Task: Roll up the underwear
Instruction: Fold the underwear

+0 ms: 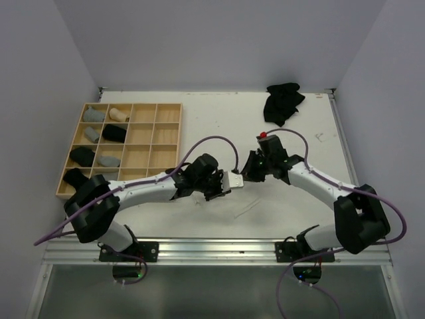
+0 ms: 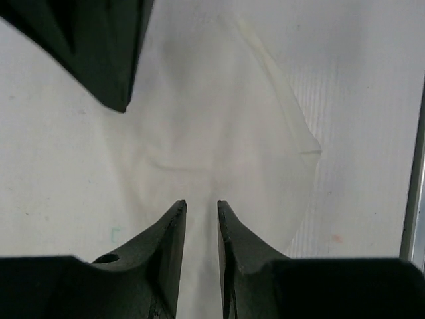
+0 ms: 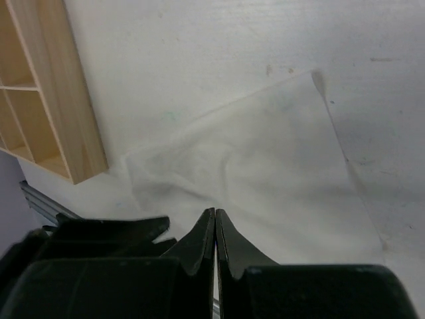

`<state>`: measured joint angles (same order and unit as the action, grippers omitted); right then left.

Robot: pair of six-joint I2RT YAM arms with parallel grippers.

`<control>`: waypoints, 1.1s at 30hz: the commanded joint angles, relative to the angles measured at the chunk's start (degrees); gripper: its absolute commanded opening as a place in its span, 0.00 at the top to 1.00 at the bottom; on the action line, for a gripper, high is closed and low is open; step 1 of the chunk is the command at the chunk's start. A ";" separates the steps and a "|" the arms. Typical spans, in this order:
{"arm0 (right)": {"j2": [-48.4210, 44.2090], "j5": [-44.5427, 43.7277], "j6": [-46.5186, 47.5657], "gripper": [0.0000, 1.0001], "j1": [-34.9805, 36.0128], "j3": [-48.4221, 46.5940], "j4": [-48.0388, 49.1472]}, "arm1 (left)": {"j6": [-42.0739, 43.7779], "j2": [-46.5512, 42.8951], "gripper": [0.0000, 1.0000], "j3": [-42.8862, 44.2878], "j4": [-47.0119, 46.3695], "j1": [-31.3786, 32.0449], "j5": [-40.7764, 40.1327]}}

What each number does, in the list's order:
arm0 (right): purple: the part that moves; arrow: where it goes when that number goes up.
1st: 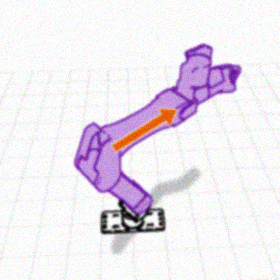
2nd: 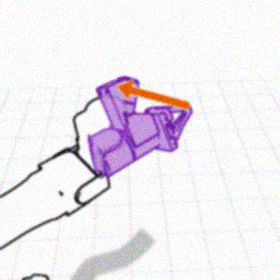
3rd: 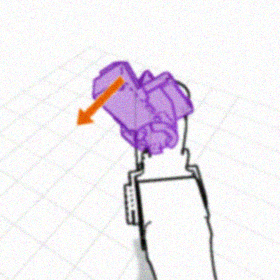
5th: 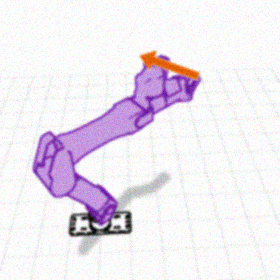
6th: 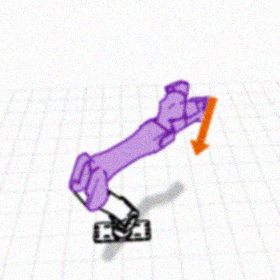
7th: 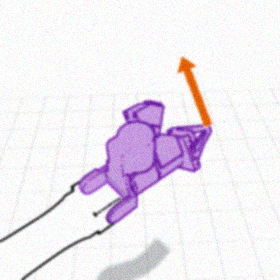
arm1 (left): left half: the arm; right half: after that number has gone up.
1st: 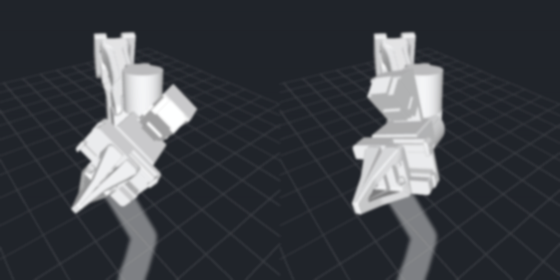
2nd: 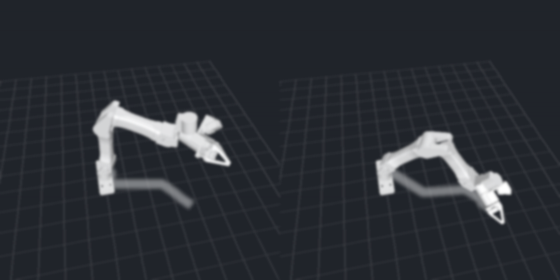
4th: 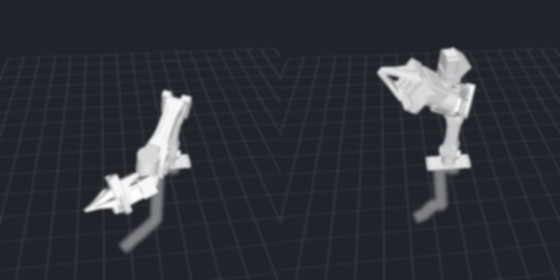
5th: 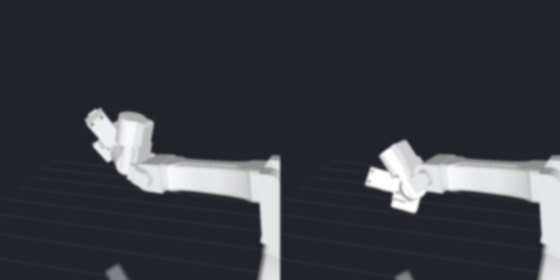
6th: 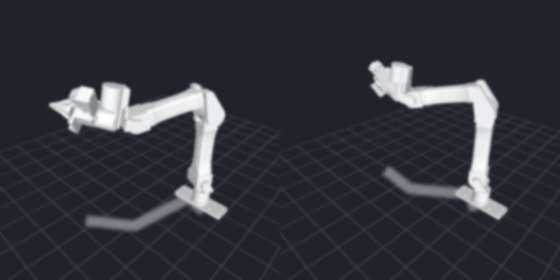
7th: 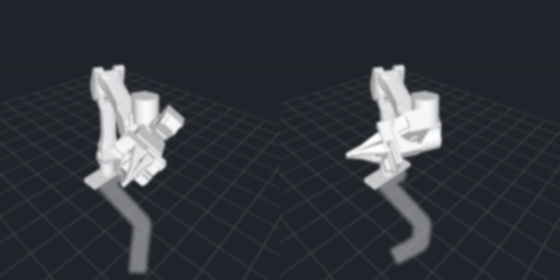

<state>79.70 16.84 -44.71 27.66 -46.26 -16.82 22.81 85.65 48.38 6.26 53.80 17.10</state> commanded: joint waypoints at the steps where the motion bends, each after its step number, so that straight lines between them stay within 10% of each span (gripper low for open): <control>1: 1.51 -0.07 -0.20 0.96 -0.15 5.11 -2.53 | -4.08 6.35 0.72 4.52 4.98 -5.00 2.58; 19: 6.53 -0.67 0.06 1.00 -2.88 10.75 1.36 | -2.69 29.40 0.76 25.25 8.93 -12.84 6.53; 33: -6.14 0.12 4.45 0.90 -2.96 4.43 -6.82 | 9.01 9.48 0.62 15.61 14.13 -14.95 15.68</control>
<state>74.06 18.59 -42.24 24.95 -38.15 -22.46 29.02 102.06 65.06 20.01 39.79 29.04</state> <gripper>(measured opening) 0.095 0.369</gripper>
